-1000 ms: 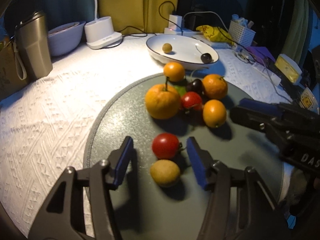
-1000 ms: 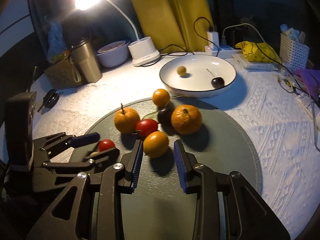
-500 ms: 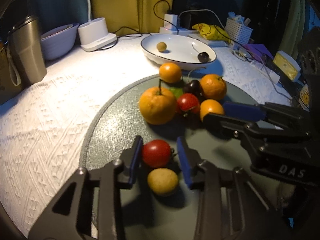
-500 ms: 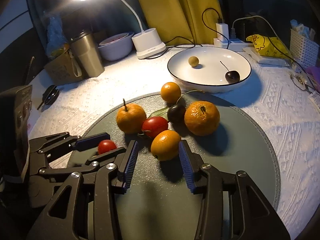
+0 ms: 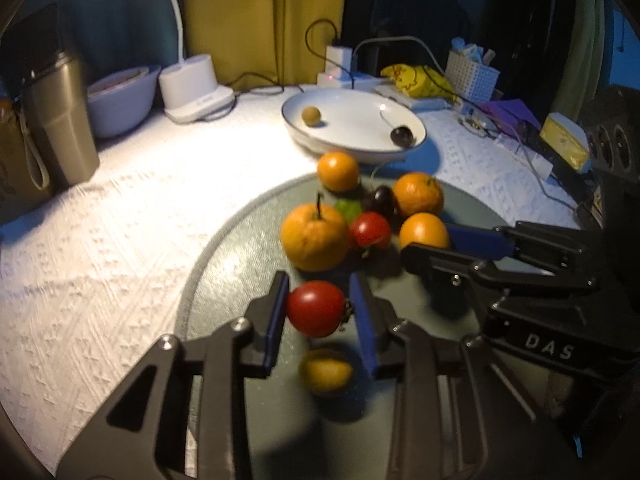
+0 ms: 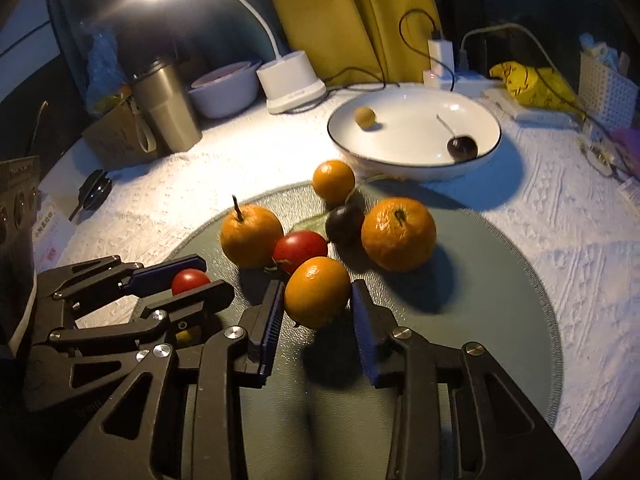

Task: Organize fruits
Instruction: 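Grasp an orange with the right tool while the left tool grasps a red tomato, then carry the orange with the right tool while the left tool carries the tomato to the plate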

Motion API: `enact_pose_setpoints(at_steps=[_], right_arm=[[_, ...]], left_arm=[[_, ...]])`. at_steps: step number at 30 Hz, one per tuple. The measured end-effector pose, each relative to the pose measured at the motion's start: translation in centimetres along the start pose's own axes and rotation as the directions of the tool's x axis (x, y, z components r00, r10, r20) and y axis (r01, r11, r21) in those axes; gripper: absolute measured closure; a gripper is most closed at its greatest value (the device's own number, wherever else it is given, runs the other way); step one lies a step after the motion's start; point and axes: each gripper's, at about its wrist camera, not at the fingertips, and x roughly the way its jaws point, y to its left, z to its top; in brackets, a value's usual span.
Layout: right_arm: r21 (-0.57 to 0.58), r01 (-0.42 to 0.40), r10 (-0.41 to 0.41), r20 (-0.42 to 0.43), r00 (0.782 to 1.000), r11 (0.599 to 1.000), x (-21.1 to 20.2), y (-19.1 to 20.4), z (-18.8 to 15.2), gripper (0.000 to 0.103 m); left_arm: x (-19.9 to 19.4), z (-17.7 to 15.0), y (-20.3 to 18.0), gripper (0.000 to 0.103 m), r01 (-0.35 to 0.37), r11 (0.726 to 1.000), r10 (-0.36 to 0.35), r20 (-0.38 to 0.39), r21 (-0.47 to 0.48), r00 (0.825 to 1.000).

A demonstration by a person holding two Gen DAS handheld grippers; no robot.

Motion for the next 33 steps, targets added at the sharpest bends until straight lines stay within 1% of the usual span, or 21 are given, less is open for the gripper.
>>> enact_pose_setpoints(at_steps=[8, 17, 25, 33], right_arm=[[-0.04, 0.038, -0.034, 0.087, 0.996, 0.998, -3.2, 0.9, 1.6, 0.067], [-0.064, 0.073, -0.063, 0.146, 0.987, 0.995, -5.7, 1.0, 3.1, 0.067], [-0.077, 0.096, -0.08, 0.181, 0.98, 0.992, -6.2, 0.4, 5.1, 0.067], [-0.077, 0.109, -0.093, 0.188, 0.978, 0.991, -5.0, -1.0, 7.2, 0.067]], left_arm=[[-2.2, 1.8, -0.6, 0.071, 0.006, 1.0, -0.007, 0.074, 0.008, 0.997], [-3.4, 4.3, -1.0, 0.071, 0.018, 0.999, -0.022, 0.133, 0.029, 0.991], [-2.8, 6.5, -0.8, 0.071, 0.02, 0.999, -0.027, 0.157, 0.041, 0.987], [-0.8, 8.4, -0.3, 0.071, 0.023, 0.998, -0.031, 0.155, 0.052, 0.987]])
